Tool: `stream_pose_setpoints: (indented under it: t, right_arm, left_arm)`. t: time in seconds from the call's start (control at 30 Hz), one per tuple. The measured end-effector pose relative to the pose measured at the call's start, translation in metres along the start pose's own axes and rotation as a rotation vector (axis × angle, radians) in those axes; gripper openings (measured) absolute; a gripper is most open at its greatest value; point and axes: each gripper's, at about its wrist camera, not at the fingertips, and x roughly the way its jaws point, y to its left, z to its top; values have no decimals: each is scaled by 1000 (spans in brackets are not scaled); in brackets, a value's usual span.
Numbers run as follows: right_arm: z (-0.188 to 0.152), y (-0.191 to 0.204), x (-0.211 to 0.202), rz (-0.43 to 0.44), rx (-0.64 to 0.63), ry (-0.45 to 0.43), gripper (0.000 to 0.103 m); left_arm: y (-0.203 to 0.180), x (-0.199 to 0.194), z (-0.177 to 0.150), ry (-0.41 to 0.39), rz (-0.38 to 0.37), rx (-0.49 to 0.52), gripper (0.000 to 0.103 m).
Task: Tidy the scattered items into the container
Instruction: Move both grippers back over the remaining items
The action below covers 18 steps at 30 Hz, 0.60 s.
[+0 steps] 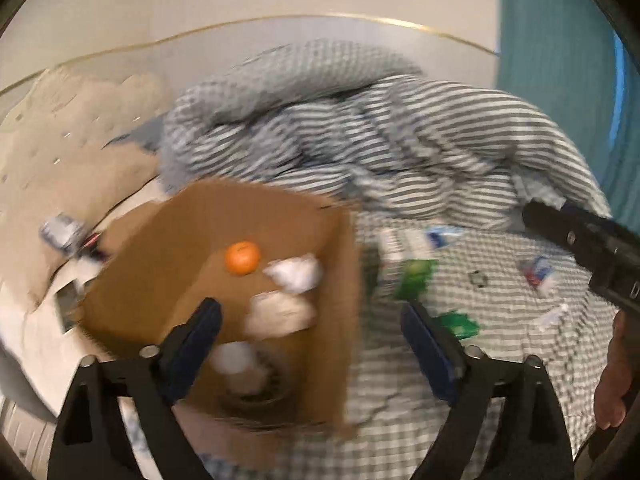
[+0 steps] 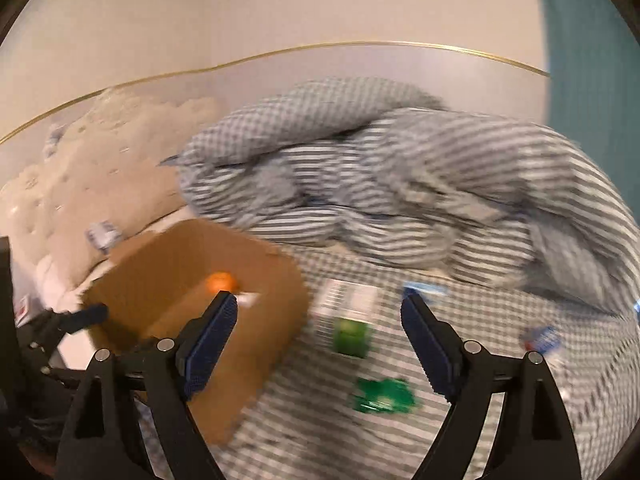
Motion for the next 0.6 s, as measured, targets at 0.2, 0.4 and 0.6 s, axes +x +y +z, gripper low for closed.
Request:
stream_pose_setpoints:
  t: [0.2, 0.4, 0.6]
  right_arm:
    - [-35, -78, -17, -132, 56, 36, 84]
    - [-78, -154, -18, -197, 171, 89, 84]
    - [-105, -202, -7, -246, 243, 134, 84]
  left_arm:
    - [-87, 38, -10, 36, -103, 21, 99]
    - [-140, 105, -34, 105, -105, 42, 99]
    - [-171, 172, -54, 194, -55, 61, 99]
